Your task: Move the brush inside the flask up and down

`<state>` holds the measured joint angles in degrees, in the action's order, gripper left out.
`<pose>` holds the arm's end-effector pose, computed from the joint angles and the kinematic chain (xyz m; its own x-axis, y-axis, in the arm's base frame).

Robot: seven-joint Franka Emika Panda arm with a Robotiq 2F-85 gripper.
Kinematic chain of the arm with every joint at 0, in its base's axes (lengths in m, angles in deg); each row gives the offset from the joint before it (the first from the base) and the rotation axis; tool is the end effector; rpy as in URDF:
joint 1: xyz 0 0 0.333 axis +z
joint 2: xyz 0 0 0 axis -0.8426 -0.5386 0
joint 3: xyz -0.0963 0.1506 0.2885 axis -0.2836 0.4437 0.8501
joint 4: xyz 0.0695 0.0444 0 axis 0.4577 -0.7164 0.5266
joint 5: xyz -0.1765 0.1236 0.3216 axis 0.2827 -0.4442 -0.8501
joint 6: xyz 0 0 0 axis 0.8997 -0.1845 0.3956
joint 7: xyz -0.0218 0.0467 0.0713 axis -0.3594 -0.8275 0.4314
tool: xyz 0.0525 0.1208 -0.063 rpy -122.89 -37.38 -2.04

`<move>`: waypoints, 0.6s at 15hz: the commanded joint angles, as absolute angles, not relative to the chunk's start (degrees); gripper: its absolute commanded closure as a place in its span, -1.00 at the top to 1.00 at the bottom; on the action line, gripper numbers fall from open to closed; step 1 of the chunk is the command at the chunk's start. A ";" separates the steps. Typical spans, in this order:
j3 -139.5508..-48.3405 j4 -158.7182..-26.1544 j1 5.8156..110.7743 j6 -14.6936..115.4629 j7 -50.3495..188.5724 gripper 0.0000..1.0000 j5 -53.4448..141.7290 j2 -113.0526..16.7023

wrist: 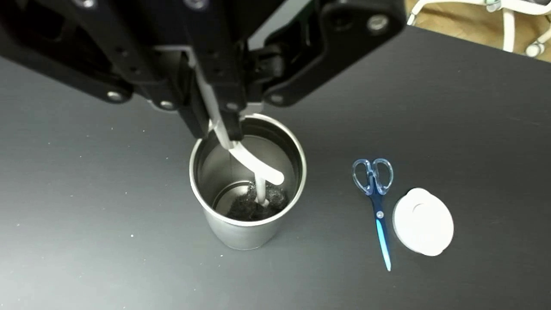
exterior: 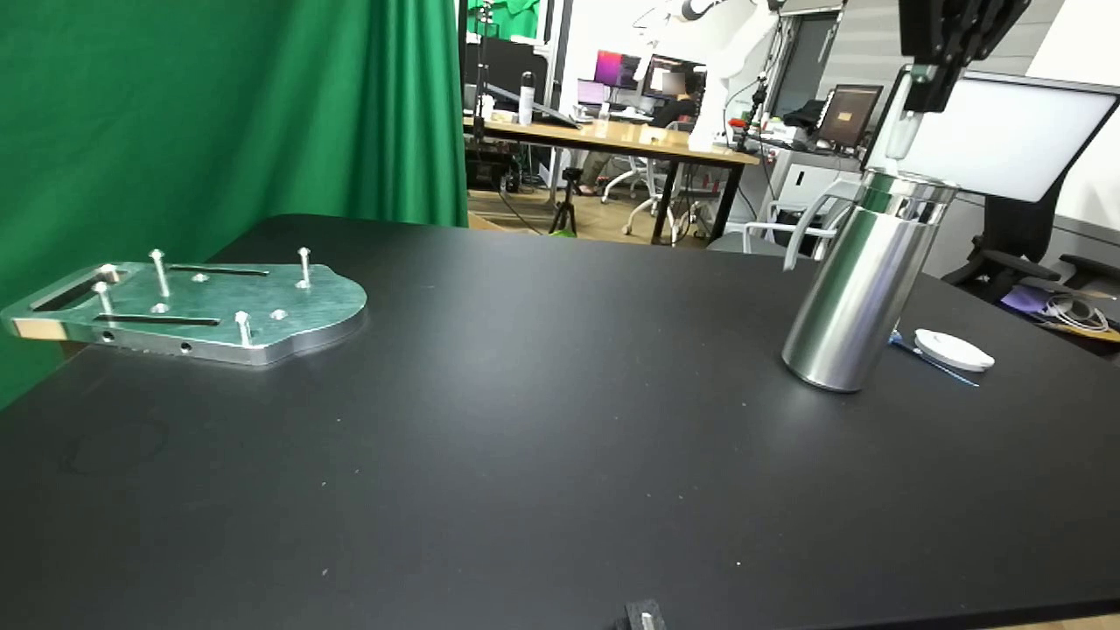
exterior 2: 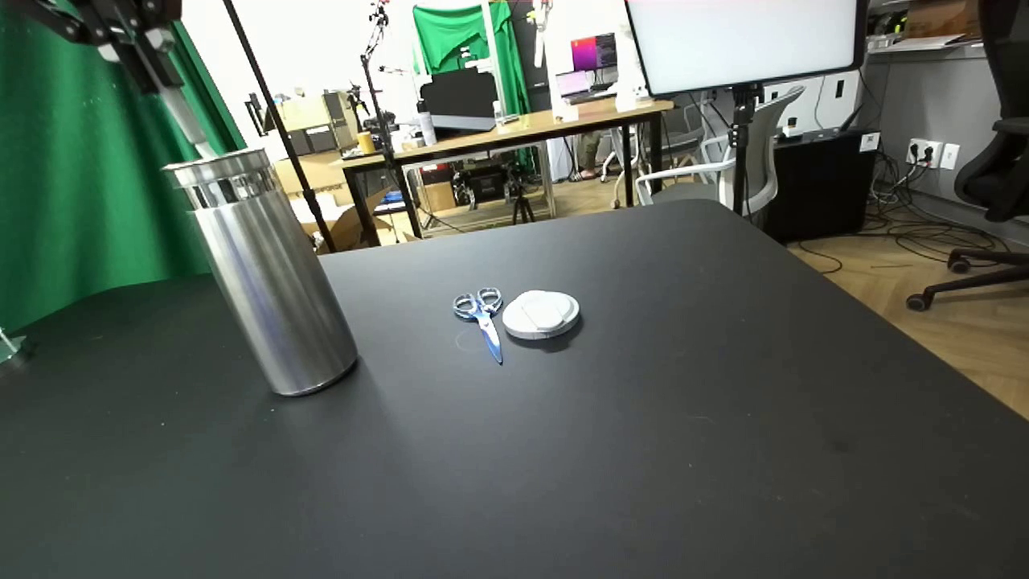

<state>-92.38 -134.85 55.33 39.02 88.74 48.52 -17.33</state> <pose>0.4561 -0.0455 0.4203 0.9679 0.2508 0.0177 0.2476 -0.9629 0.1077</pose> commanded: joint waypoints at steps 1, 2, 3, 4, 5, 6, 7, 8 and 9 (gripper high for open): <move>-93.77 -131.43 54.69 34.74 88.82 -0.93 48.84 -13.39; -93.94 -130.72 54.58 34.22 88.81 -0.93 49.03 -12.75; -94.05 -130.20 54.51 33.88 88.71 -0.93 49.24 -12.15; -94.07 -129.89 54.49 33.79 88.58 -0.93 49.37 -11.65; -93.97 -129.90 54.51 33.74 88.41 -0.93 49.62 -11.44; -93.93 -130.07 54.62 33.80 88.40 -0.93 49.58 -11.39; -93.85 -130.58 54.73 34.04 88.32 -0.93 49.57 -11.64; -93.73 -130.96 54.74 34.18 88.14 -0.93 49.73 -12.01; -93.59 -131.50 54.73 34.44 87.90 -0.93 49.96 -12.68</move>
